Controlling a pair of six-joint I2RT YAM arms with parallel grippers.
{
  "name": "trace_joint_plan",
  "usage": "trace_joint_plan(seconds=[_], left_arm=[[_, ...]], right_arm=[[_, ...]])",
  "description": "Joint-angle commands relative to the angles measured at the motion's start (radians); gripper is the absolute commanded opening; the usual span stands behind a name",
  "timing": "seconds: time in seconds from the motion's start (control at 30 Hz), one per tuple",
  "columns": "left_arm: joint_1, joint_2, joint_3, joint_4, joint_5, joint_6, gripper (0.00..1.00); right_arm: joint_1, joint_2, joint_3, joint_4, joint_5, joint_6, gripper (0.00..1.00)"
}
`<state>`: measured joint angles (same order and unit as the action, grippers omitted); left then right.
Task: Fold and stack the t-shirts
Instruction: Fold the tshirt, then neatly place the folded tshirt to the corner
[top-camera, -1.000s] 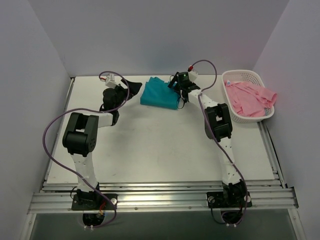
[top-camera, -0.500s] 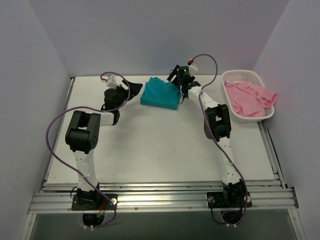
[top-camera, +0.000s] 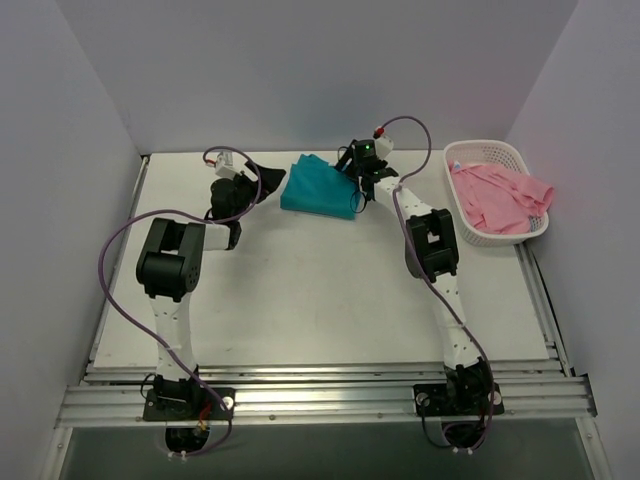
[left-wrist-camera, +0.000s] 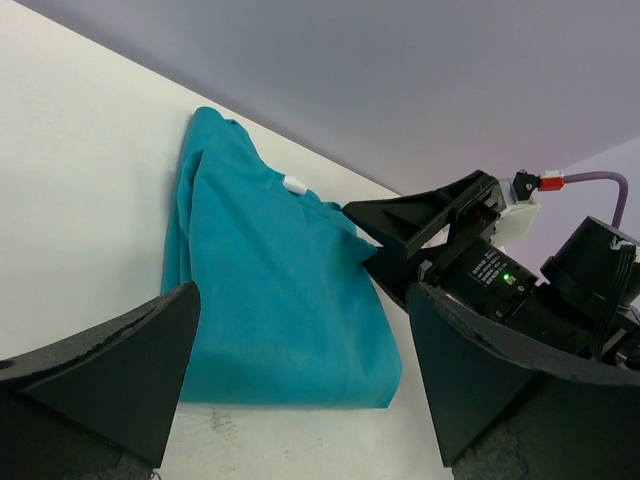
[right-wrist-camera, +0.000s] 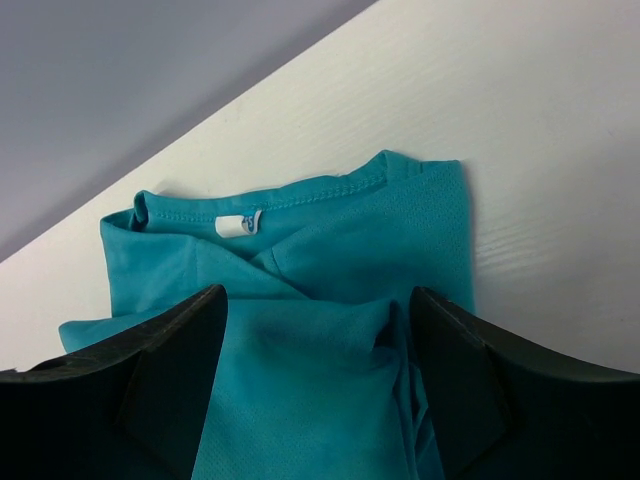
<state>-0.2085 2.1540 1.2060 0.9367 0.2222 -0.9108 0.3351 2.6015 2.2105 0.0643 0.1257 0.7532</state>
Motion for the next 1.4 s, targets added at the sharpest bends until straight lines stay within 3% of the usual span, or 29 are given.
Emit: trace_joint_plan(seconds=[0.0,0.23,0.47,0.57,0.93,1.37], left_arm=[[0.006,0.009,0.043,0.073,0.022,-0.010,0.94],[0.008,0.010,0.038,0.079,0.023,-0.013,0.94],[0.009,0.010,0.033,0.085,0.025,-0.014,0.94],[0.009,0.017,0.033,0.089,0.028,-0.019,0.94],[0.009,0.055,0.043,0.114,0.037,-0.025,0.94],[0.015,0.109,0.090,0.106,0.058,-0.008,0.94]], right_arm=[[0.005,-0.023,0.002,0.008,0.014,-0.009,0.67],[0.010,-0.020,-0.003,-0.001,0.022,-0.006,0.34],[0.013,-0.021,-0.017,-0.008,0.026,-0.002,0.17],[0.013,-0.026,-0.029,-0.007,0.032,0.000,0.01],[0.019,-0.052,-0.031,0.055,-0.009,0.000,0.00],[-0.027,0.052,0.022,0.336,-0.040,0.054,0.00]])
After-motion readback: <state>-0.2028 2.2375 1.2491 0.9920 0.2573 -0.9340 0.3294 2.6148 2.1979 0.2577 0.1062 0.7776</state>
